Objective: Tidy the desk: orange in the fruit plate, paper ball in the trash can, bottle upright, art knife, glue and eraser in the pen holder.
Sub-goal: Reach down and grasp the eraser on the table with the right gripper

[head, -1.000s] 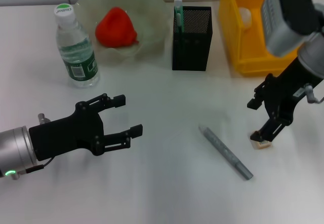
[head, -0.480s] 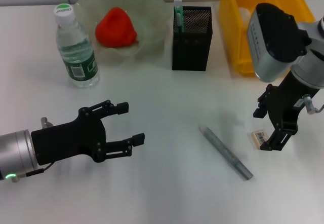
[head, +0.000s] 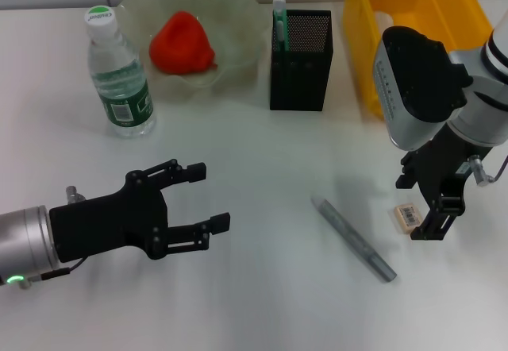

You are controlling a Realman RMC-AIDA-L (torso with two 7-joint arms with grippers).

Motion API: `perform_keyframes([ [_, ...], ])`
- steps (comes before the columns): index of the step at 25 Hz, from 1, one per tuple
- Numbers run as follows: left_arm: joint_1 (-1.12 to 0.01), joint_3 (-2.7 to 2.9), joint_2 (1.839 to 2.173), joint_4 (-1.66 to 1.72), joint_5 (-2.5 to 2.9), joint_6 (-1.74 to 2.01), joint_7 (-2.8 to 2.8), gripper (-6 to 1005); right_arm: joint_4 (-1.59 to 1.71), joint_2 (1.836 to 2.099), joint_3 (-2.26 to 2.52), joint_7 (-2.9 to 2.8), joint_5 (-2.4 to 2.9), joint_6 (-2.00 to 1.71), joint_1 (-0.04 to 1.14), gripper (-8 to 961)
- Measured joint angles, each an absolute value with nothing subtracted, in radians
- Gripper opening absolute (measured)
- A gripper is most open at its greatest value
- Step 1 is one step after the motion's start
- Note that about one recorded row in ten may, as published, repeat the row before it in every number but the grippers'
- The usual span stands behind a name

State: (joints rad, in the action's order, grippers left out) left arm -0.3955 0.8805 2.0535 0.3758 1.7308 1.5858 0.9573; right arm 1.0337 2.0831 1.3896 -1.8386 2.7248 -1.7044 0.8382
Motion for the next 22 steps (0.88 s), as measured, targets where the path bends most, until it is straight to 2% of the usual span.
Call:
perform_keyframes([
  [12,-0.387,0.885,2.063,0.417,1.781,1.607,0.947,860,1.031,2.086,1.440,-1.839,2.721,-1.682,0.833,816],
  [22,-0.390,0.880,2.063,0.416,1.776,1.608,0.948,860,1.018,2.089,1.490,-1.840,2.718,-1.638,0.823,695],
])
